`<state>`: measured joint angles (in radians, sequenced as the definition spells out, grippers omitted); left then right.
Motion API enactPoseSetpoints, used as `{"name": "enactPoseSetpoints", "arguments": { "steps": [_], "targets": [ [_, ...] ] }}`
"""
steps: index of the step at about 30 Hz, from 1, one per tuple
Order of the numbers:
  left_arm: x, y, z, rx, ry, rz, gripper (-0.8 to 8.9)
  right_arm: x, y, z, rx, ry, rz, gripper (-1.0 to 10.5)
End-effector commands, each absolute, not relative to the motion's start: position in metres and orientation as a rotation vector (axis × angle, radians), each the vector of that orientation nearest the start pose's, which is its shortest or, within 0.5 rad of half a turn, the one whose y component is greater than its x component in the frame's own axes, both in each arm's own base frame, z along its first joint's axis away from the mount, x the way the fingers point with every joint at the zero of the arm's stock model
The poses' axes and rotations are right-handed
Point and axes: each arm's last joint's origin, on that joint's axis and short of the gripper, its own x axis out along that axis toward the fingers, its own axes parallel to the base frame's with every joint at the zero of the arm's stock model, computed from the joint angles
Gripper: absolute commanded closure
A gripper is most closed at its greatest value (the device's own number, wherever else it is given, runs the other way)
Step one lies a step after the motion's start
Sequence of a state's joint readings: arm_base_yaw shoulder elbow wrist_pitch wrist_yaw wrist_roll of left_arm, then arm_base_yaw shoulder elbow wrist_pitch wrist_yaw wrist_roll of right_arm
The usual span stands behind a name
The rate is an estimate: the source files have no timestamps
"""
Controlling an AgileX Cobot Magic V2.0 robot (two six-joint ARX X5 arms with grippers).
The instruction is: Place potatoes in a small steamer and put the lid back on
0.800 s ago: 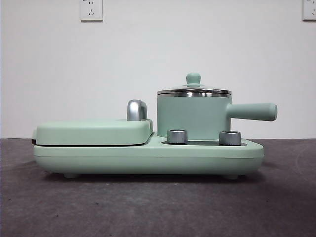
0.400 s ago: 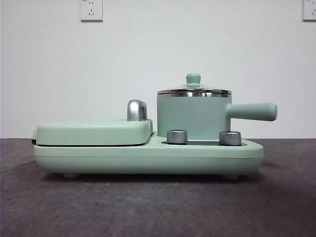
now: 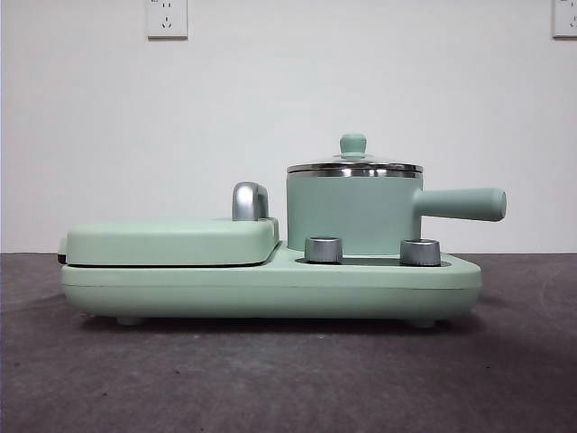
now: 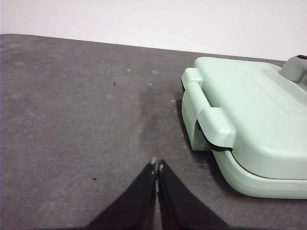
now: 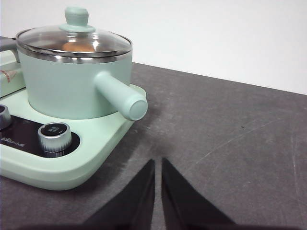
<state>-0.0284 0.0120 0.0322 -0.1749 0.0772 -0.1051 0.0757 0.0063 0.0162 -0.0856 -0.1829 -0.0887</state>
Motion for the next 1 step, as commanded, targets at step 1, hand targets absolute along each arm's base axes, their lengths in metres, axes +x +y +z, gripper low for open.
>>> {"name": "enactPoseSetpoints", "arguments": {
  "steps": [1],
  "targets": [
    [0.0962, -0.0049, 0.1519, -0.114, 0.163, -0.096, 8.08, 0.0958, 0.0125, 0.1601, -0.071, 0.057, 0.261, 9.3]
  ]
}}
